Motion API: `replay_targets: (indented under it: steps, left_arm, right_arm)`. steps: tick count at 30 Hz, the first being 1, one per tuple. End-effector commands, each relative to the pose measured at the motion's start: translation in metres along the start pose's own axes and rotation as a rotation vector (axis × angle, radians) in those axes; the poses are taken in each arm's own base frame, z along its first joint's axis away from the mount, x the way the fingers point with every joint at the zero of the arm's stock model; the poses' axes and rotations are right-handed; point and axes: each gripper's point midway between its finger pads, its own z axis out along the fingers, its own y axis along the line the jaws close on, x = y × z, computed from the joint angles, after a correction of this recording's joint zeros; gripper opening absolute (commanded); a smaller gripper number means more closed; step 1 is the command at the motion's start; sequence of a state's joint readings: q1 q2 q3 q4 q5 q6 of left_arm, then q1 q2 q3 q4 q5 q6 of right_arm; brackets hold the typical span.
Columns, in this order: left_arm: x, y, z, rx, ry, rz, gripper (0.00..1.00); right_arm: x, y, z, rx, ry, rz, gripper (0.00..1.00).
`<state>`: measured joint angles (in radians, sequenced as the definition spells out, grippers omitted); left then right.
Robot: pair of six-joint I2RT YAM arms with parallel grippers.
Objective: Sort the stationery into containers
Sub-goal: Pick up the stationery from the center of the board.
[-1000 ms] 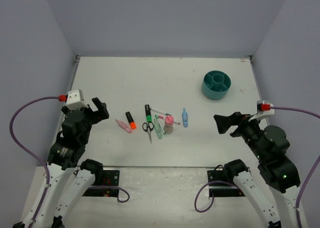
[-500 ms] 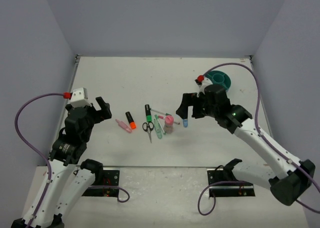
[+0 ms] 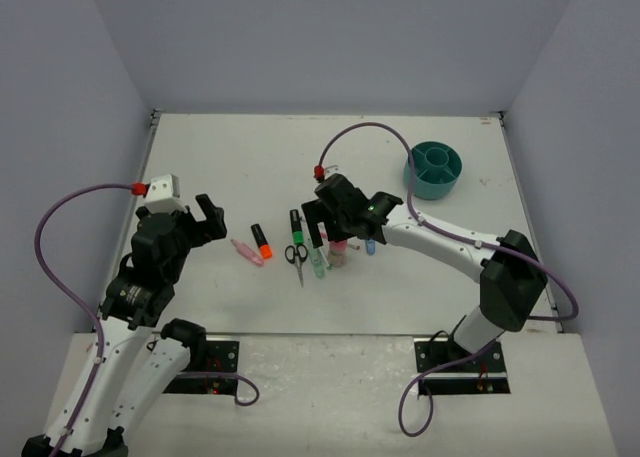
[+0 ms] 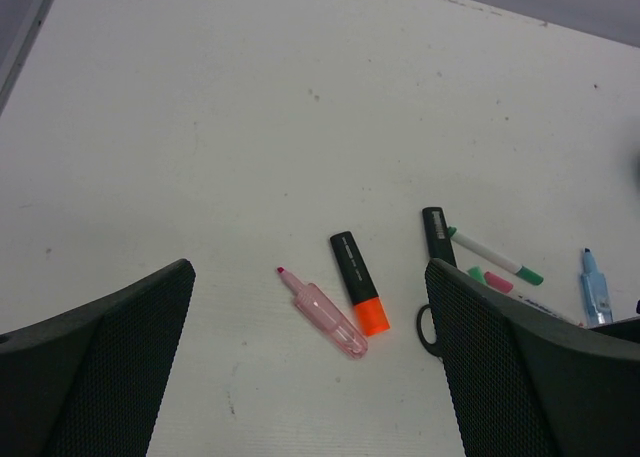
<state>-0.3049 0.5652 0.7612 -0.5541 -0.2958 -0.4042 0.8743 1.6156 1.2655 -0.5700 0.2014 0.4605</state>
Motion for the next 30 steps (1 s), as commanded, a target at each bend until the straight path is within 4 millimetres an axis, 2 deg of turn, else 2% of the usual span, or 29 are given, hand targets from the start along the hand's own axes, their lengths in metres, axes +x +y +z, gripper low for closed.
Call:
replay_targets:
  steps: [1, 6, 10, 18, 22, 27, 28, 30]
  left_arm:
    - [-0.009, -0.008, 0.001, 0.040, -0.034, 0.016, 1.00]
    - [-0.009, -0.008, 0.000, 0.043, -0.036, 0.016, 1.00]
    - [-0.010, -0.010, 0.000, 0.049, -0.037, 0.016, 1.00]
    - [-0.010, -0.010, -0.001, 0.051, -0.039, 0.015, 1.00]
    - [-0.010, -0.010, -0.001, 0.052, -0.038, 0.016, 1.00]
    - [-0.010, -0.010, -0.002, 0.053, -0.042, 0.015, 1.00]
    - [-0.011, -0.010, -0.002, 0.054, -0.042, 0.015, 1.00]
    - [-0.010, -0.010, -0.002, 0.053, -0.040, 0.016, 1.00]
  right_arm:
    - [-0.012, 0.005, -0.004, 0.039, -0.044, 0.000, 0.91]
    - [-0.001, -0.006, 0.000, 0.106, -0.030, 0.009, 0.84]
    - [0.003, -0.012, 0.000, 0.135, -0.020, 0.010, 0.72]
    - [0.015, -0.016, 0.001, 0.145, 0.009, 0.013, 0.69]
    - [0.018, -0.012, 0.002, 0.120, 0.015, 0.017, 0.55]
    - [0.021, -0.011, 0.000, 0.108, 0.025, 0.022, 0.47]
    - [0.021, -0.011, 0.000, 0.105, 0.024, 0.022, 0.43]
    - [0.021, -0.010, -0.003, 0.098, 0.024, 0.028, 0.24]
